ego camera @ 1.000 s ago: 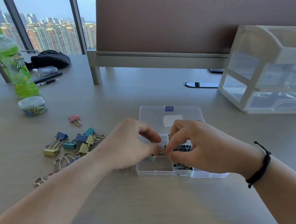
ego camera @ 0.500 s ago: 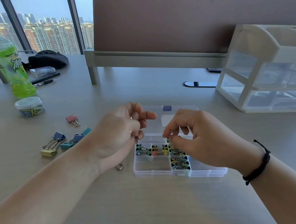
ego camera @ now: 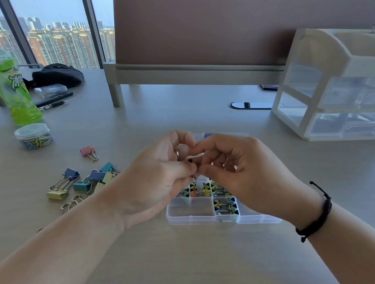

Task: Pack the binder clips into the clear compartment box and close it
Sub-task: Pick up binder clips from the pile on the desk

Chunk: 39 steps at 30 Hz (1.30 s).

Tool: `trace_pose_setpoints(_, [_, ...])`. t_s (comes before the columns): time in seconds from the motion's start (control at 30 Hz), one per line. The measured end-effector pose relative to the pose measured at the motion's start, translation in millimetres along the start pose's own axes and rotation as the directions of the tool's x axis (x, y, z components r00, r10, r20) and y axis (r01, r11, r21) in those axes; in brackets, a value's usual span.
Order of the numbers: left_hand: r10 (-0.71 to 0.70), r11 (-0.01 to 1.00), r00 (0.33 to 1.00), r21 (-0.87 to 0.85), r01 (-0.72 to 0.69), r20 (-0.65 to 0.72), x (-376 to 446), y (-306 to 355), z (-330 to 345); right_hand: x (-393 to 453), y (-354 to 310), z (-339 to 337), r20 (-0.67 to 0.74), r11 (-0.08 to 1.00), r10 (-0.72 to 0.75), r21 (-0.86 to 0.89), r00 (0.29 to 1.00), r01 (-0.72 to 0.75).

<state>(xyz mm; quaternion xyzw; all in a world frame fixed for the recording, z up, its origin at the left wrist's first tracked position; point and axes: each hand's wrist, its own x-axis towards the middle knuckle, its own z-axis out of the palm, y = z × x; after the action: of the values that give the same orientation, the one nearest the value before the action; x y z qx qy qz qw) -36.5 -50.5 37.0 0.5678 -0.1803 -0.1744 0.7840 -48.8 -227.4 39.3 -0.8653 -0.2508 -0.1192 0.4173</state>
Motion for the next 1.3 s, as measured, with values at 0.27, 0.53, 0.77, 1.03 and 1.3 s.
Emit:
trace_pose_setpoints(0.27, [-0.023, 0.997, 0.99, -0.069, 0.033, 0.137, -2.1, -1.3, -1.2, -2.5, -3.4, 2.0, 0.046, 0.998, -0.047, -0.046, 0.998, 0.049])
trace_pose_setpoints(0.53, [0.153, 0.808, 0.974, 0.588, -0.028, -0.164, 1.3, 3.1, -7.0, 1.4, -0.3, -8.9, -0.04, 0.994, 0.093, -0.057, 0.995, -0.096])
trace_pose_setpoints(0.77, [0.213, 0.581, 0.975, 0.81, -0.079, -0.058, -2.4, 4.9, -9.8, 1.0, -2.9, -12.8, 0.047, 0.974, 0.228, -0.01, 0.972, -0.228])
trace_pose_setpoints(1.03, [0.162, 0.396, 0.987, 0.916, -0.059, -0.007, -6.5, 5.8, -11.6, -1.2, -7.2, -9.6, 0.147, 0.96, 0.246, -0.175, 0.958, -0.219])
trace_pose_setpoints(1.3, [0.109, 0.352, 0.994, 0.934, -0.052, 0.014, -5.9, 4.6, -16.7, -3.3, -4.1, -8.8, 0.197, 0.957, 0.239, -0.212, 0.951, -0.197])
